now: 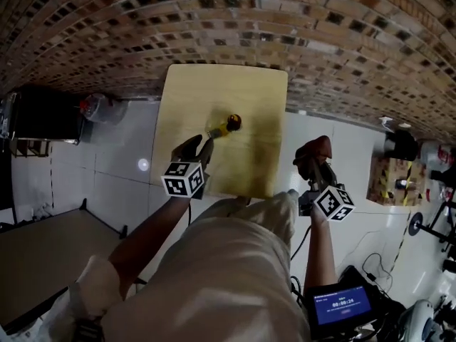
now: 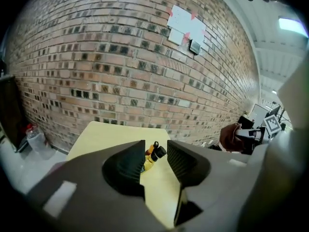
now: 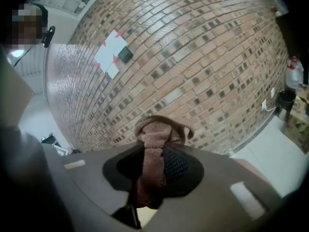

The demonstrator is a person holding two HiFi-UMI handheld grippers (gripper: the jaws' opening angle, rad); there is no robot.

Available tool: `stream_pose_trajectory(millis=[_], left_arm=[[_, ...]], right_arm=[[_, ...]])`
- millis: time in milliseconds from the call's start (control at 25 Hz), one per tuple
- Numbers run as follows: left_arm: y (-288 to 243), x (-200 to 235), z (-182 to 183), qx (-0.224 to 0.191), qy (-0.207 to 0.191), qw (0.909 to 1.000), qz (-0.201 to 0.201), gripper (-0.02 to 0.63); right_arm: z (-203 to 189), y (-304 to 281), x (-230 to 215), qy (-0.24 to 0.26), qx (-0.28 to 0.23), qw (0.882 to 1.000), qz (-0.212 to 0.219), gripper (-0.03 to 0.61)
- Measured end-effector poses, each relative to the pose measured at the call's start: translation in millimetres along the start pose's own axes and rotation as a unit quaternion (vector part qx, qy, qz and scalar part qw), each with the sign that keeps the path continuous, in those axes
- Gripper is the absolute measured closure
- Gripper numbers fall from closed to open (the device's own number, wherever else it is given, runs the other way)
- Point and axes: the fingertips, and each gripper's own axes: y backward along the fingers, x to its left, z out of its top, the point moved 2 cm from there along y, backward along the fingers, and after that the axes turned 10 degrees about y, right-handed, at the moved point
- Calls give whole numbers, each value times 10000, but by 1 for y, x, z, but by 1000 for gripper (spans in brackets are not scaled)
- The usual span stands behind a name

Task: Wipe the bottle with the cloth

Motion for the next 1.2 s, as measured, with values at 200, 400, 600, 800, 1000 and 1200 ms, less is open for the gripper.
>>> stream_pose_trajectory(millis=[200,400,600,800,1000,1200], left_arm=[[23,-38,-3,-146,-236,9996,-46,471],[50,-84,-36,-13,-502,9987,10,483],[77,-148,-87,39,-337,9994,16,492],[111,-209,-137,69,-565,9984,-52,495],[158,-224,-179,8,-442,9987,248,495],[204,-202,-198,-260,-46,9972,700,499]], right_arm=[[14,37,-6,-85,-404,9990,174,495],[37,101,-7,27,-798,9959,421,495],[29,187,-35,182,-898,9947,460,495],[2,254,-65,60,-873,9948,520,495],[-21,292,-78,-70,-865,9941,649,495],[-46,311,-79,-108,-654,9955,679,495]])
